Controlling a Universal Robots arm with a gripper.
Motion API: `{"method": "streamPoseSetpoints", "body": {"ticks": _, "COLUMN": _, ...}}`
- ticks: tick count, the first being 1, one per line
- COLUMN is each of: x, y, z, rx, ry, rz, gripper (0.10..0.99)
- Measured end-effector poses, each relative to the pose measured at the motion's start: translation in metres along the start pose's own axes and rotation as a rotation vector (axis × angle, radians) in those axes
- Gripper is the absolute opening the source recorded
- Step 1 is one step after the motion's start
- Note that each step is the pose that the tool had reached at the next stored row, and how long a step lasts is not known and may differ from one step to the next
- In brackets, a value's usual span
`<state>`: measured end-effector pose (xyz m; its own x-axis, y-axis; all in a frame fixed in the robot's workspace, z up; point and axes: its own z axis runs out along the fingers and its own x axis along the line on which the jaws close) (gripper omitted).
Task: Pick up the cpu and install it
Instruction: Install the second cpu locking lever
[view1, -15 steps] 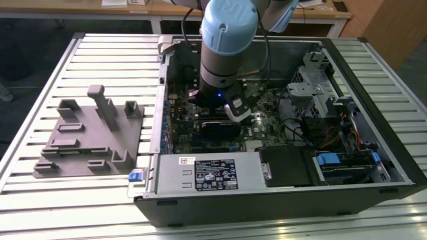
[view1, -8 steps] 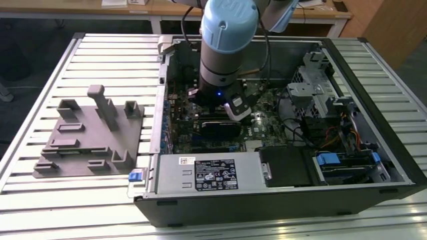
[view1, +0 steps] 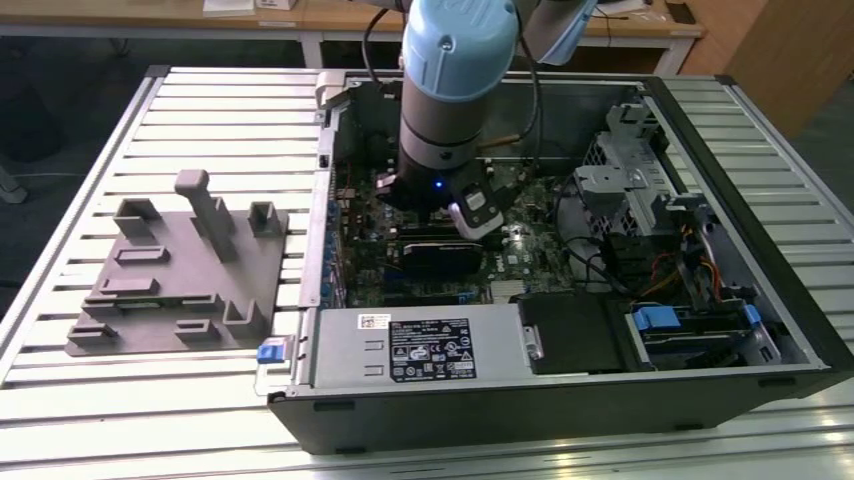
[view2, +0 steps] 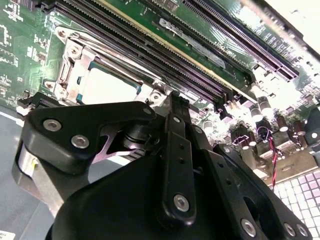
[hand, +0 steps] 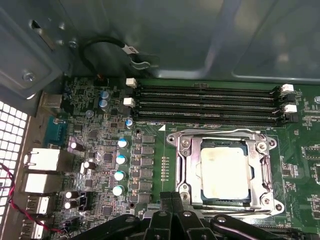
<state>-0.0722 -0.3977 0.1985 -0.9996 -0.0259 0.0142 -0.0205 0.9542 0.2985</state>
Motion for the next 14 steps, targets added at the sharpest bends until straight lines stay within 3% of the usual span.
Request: {"method": "streamPoseSetpoints", "body": {"ticks": 14, "x": 0.0001, "y": 0.0025, "z": -0.0079, "rx": -0.004, "ry": -0.0001, "rz": 0.000, "gripper": 0.106}}
